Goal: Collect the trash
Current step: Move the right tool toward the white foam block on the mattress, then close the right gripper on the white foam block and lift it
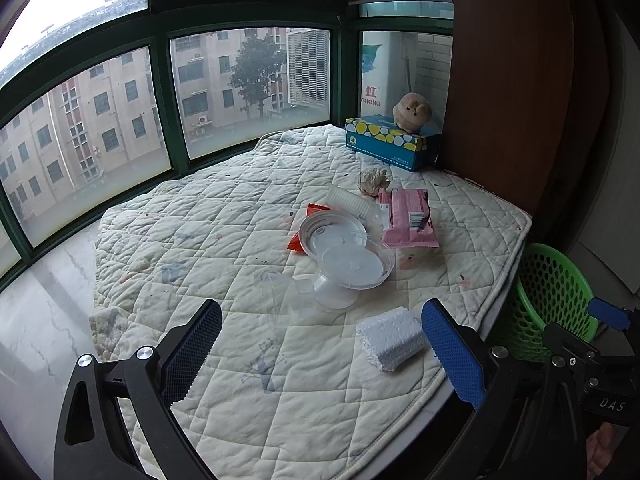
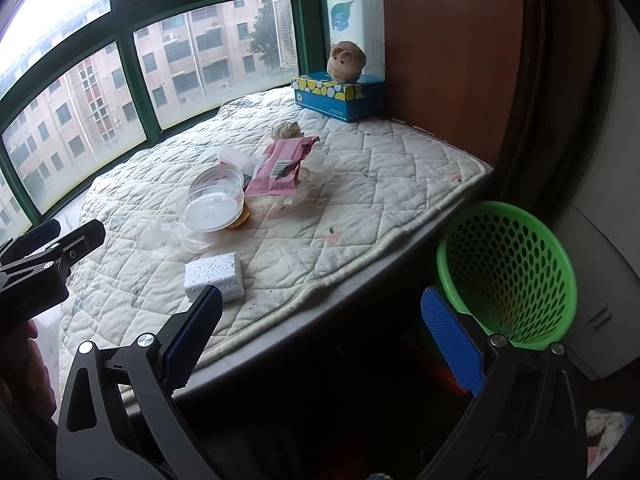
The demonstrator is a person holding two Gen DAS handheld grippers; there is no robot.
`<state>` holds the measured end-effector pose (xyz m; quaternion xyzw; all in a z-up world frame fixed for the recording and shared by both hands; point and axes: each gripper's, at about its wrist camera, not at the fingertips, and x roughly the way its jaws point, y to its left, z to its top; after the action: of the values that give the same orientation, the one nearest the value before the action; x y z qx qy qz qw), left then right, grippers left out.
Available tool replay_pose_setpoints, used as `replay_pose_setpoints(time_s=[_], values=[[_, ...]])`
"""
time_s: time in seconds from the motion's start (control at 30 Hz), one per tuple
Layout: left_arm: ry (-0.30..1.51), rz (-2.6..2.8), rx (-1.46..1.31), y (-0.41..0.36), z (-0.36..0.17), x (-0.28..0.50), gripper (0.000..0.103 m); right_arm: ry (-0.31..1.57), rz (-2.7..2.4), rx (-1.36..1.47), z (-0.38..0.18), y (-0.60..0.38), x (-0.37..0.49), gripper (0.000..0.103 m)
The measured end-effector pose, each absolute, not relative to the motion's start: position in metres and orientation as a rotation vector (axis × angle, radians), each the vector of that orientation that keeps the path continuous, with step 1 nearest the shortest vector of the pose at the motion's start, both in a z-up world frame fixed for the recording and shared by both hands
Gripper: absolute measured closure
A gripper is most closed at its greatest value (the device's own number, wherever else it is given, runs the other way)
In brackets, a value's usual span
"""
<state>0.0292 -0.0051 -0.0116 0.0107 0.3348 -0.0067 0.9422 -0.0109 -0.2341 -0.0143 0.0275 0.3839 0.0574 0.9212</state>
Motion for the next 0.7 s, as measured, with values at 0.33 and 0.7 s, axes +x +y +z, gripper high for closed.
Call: replay_pose_setpoints(time_s=[0.33, 0.7], values=[[0.7, -0.016, 0.018, -0.004, -0.014, 0.051, 0.006, 0.805, 0.145, 0.047, -0.019, -0.227, 0.004, 0.005], [0.717, 0.013, 0.014, 0.013, -0.018, 0.087, 0.006, 0.835, 0.233, 0.015, -0.031, -0.197, 0.03, 0.009]])
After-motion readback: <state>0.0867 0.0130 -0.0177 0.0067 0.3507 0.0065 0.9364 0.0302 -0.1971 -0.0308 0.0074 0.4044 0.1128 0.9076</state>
